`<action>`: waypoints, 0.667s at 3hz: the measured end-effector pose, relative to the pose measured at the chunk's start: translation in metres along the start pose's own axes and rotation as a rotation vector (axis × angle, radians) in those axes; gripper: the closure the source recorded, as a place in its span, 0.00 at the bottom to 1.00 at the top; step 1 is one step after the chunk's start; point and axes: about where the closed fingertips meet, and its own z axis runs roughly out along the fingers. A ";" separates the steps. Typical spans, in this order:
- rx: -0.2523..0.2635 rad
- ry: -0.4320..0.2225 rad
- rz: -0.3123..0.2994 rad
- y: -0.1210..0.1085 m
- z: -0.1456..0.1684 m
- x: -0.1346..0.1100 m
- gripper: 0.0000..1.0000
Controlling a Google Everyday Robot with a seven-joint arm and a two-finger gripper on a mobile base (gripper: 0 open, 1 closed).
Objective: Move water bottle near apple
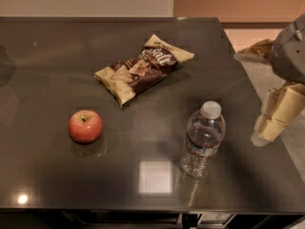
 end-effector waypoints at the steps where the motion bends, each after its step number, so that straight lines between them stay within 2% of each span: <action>1: -0.050 -0.098 -0.050 0.016 0.007 -0.013 0.00; 2: -0.105 -0.153 -0.090 0.033 0.022 -0.026 0.00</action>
Offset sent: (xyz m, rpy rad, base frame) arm -0.0433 0.0546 -0.0345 0.1863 0.1000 0.2411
